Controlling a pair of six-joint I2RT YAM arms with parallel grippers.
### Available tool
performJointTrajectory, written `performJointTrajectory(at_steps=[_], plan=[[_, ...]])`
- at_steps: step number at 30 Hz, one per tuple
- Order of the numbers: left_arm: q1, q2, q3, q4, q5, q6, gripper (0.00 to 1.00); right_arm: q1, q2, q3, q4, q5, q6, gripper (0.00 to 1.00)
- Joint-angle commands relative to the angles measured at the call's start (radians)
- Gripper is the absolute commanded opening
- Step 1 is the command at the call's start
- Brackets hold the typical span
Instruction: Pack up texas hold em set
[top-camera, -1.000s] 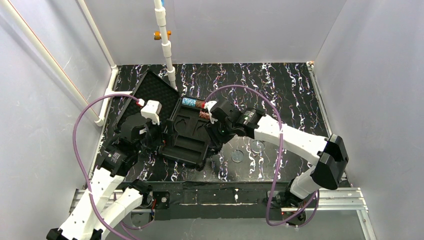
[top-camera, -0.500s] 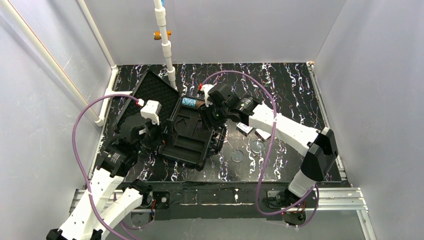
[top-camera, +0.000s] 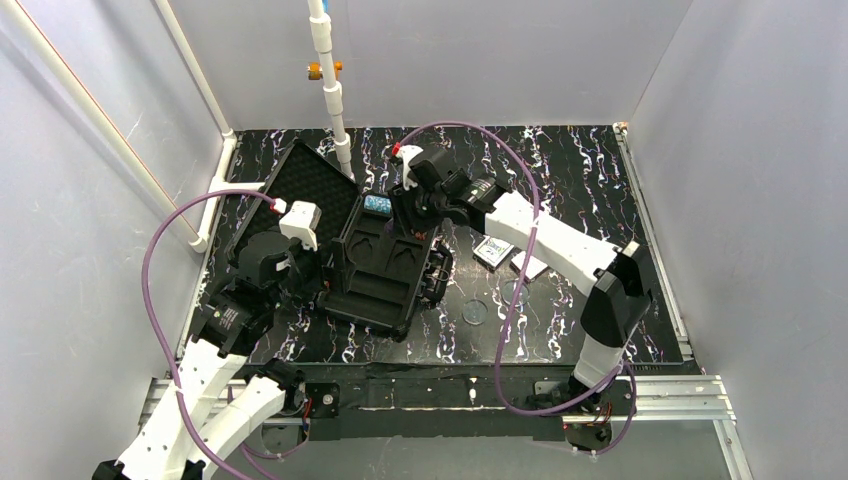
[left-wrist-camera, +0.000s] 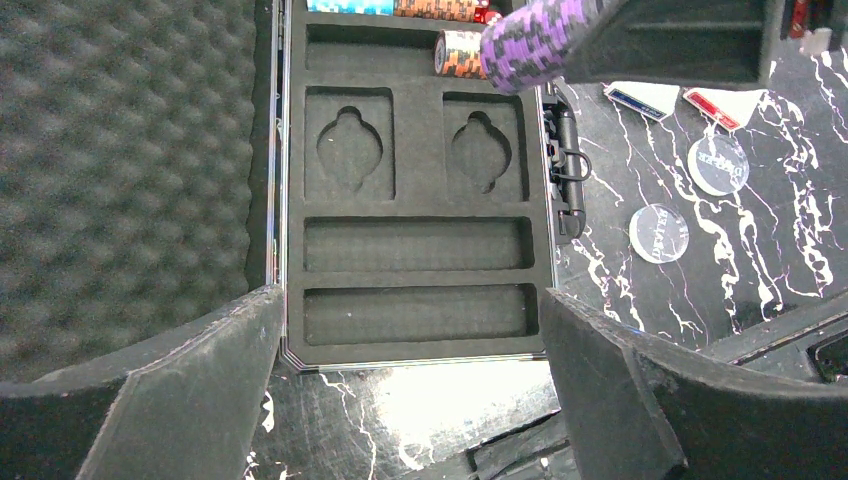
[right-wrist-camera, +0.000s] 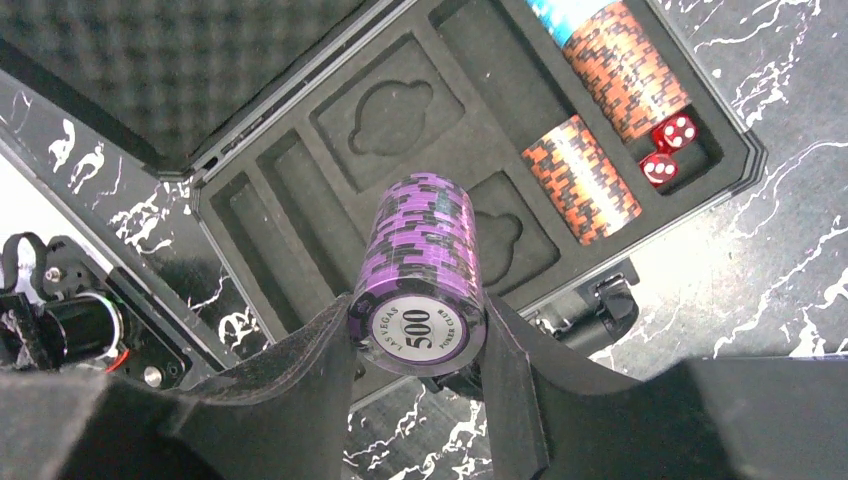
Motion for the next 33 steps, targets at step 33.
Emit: performJointTrajectory(at_steps=[33], plan=[[-0.002, 0.001, 0.003, -0.008, -0.034, 0.011, 0.99, -0.089, 0.41, 0.479, 0.136, -0.2, 0.083, 0.01]])
